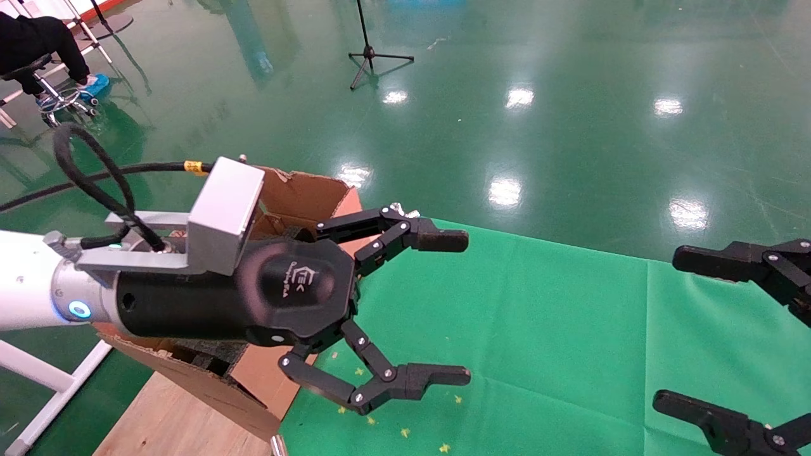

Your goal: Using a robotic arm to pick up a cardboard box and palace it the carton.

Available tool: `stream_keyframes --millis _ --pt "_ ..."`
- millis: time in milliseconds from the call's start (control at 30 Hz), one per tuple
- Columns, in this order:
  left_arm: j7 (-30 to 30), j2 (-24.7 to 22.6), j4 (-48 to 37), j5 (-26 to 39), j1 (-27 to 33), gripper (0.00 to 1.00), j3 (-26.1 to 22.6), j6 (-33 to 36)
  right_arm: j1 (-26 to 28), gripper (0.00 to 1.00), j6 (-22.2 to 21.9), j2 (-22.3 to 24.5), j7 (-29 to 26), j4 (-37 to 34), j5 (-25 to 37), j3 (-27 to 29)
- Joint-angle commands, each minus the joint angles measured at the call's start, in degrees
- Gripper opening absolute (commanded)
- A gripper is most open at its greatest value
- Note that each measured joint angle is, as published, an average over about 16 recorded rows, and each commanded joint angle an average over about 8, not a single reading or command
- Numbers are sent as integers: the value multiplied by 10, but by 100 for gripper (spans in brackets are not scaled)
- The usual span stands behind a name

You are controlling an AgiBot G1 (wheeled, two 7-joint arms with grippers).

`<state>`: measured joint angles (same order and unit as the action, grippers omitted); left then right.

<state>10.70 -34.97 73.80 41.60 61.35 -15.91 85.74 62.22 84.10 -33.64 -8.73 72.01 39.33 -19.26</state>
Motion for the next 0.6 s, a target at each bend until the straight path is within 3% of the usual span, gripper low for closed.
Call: stream_keyframes --millis 33,600 --pt "0 0 -1 1 0 100 0 0 0 100 0 0 0 0 0 0" --pt "1 0 -2 2 2 100 -1 -1 0 100 0 0 0 0 0 0"
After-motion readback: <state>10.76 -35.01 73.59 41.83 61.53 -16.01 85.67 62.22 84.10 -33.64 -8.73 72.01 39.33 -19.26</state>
